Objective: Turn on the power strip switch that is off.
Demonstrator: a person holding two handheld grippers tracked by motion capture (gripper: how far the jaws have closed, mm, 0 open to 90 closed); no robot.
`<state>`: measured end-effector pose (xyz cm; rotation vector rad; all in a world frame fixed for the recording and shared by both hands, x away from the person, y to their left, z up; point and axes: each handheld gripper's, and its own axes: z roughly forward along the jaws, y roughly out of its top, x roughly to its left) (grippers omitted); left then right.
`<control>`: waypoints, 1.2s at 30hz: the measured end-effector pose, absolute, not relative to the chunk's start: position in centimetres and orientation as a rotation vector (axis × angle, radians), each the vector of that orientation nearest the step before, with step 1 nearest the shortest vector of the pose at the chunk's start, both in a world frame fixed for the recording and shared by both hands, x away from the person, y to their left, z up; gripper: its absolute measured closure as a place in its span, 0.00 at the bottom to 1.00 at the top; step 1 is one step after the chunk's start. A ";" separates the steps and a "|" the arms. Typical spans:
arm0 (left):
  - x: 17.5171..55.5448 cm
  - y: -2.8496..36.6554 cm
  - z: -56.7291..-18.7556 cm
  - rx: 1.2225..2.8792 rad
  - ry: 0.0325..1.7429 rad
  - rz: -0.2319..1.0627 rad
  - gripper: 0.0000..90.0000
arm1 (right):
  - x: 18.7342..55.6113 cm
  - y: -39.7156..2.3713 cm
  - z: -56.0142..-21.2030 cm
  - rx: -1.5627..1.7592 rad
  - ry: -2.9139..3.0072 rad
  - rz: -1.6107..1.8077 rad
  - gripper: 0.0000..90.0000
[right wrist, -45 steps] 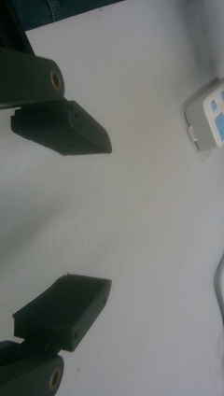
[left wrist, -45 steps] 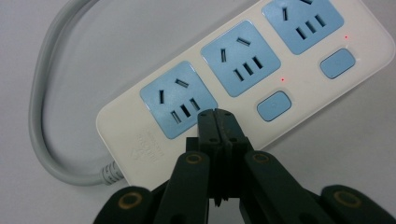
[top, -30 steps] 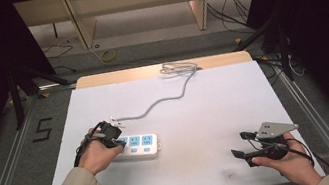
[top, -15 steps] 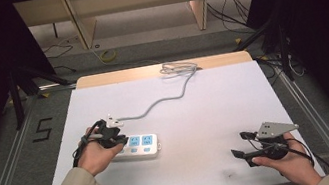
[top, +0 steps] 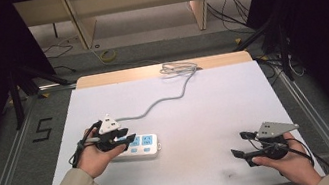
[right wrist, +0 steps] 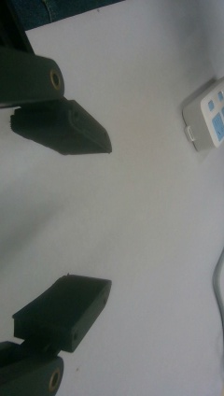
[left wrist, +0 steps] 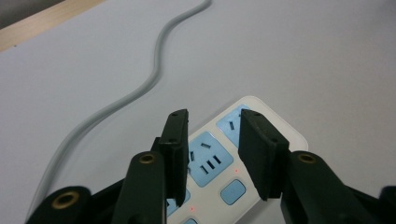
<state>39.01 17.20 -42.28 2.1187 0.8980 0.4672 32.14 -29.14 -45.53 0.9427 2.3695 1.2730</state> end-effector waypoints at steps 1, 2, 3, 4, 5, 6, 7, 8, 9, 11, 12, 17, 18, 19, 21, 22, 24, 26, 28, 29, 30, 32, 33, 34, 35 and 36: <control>39.0 17.2 -42.3 2.112 0.898 0.470 0.66 | 32.1 -29.1 -45.5 0.941 2.370 1.272 0.32; 39.0 17.3 -42.2 2.104 0.899 0.470 0.65 | 32.1 -29.1 -45.5 0.942 2.371 1.272 0.32; 38.9 17.3 -42.2 2.085 0.895 0.472 0.64 | 32.1 -29.1 -45.5 0.941 2.371 1.274 0.32; 38.9 17.3 -42.2 2.085 0.895 0.472 0.62 | 32.1 -29.1 -45.5 0.941 2.371 1.274 0.32; 38.9 17.3 -42.2 2.076 0.894 0.470 0.62 | 32.1 -29.1 -45.5 0.941 2.371 1.275 0.32; 38.8 17.2 -42.3 2.064 0.882 0.461 0.58 | 32.1 -29.1 -45.5 0.941 2.371 1.275 0.32; 38.8 17.2 -42.3 2.058 0.880 0.456 0.56 | 32.1 -29.1 -45.5 0.943 2.370 1.275 0.32; 38.8 17.2 -42.3 2.058 0.880 0.456 0.55 | 32.1 -29.1 -45.5 0.944 2.369 1.275 0.32; 38.7 17.2 -42.4 2.057 0.873 0.452 0.52 | 32.1 -29.1 -45.5 0.946 2.369 1.276 0.32; 38.5 17.2 -42.6 2.047 0.855 0.446 0.49 | 32.1 -29.2 -45.5 0.951 2.367 1.280 0.32; 38.5 17.2 -42.6 2.047 0.855 0.446 0.47 | 32.1 -29.2 -45.5 0.951 2.367 1.280 0.32; 38.0 17.4 -42.9 2.022 0.835 0.436 0.40 | 32.1 -29.1 -45.5 0.946 2.371 1.280 0.32; 37.9 17.5 -42.9 2.022 0.829 0.436 0.39 | 32.1 -29.1 -45.5 0.944 2.370 1.281 0.31; 37.9 17.5 -42.9 2.022 0.829 0.436 0.37 | 32.1 -29.1 -45.5 0.945 2.370 1.282 0.31; 37.8 17.6 -43.0 2.017 0.823 0.438 0.36 | 32.1 -29.1 -45.5 0.945 2.371 1.282 0.31; 37.7 17.6 -43.0 2.015 0.817 0.438 0.35 | 32.1 -29.1 -45.5 0.943 2.372 1.282 0.31; 37.4 17.8 -43.1 2.009 0.810 0.437 0.34 | 32.1 -29.0 -45.5 0.944 2.371 1.283 0.31; 37.2 18.0 -43.2 2.008 0.807 0.439 0.32 | 32.1 -29.0 -45.5 0.940 2.373 1.284 0.31; 37.0 18.1 -43.3 2.008 0.801 0.440 0.31 | 32.1 -29.0 -45.5 0.940 2.374 1.285 0.30; 36.9 18.2 -43.4 2.009 0.798 0.439 0.31 | 32.1 -29.0 -45.5 0.937 2.376 1.284 0.30; 36.8 18.2 -43.4 2.007 0.796 0.441 0.30 | 32.1 -29.0 -45.6 0.936 2.377 1.287 0.30; 36.5 18.4 -43.5 2.011 0.786 0.450 0.30 | 32.0 -28.9 -45.6 0.939 2.377 1.288 0.30; 36.4 18.5 -43.5 2.006 0.784 0.451 0.30 | 32.1 -28.9 -45.6 0.936 2.379 1.288 0.30; 36.4 18.5 -43.5 2.006 0.784 0.451 0.30 | 32.0 -28.8 -45.6 0.935 2.380 1.288 0.30; 36.2 18.5 -43.6 2.004 0.779 0.458 0.30 | 32.0 -28.8 -45.6 0.933 2.382 1.287 0.30; 36.2 18.5 -43.6 2.004 0.779 0.458 0.30 | 32.0 -28.8 -45.6 0.933 2.382 1.287 0.30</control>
